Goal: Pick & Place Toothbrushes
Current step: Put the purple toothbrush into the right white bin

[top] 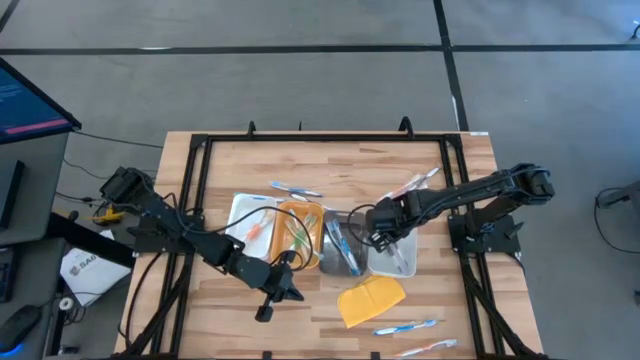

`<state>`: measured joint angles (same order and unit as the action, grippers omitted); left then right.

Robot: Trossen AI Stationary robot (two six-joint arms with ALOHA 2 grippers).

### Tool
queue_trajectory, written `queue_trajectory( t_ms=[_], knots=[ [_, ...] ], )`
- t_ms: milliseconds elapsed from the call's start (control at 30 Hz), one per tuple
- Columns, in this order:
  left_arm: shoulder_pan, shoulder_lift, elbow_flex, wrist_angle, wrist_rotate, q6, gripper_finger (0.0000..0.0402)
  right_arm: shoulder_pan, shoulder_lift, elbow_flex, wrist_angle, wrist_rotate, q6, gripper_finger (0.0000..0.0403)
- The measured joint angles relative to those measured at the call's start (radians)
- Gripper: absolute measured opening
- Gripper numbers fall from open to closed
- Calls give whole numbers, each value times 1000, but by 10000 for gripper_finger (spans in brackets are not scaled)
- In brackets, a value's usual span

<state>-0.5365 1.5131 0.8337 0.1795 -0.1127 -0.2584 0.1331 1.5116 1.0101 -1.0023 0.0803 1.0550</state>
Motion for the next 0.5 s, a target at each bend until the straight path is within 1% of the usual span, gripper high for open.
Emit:
queue_trajectory(
  t_ms=[200,500],
  knots=[
    [0,0,0,0,0,0,1,20,-2,0,-42,17,58,1],
    [0,0,0,0,0,0,1,20,-3,-1,-60,31,80,1]
  ],
)
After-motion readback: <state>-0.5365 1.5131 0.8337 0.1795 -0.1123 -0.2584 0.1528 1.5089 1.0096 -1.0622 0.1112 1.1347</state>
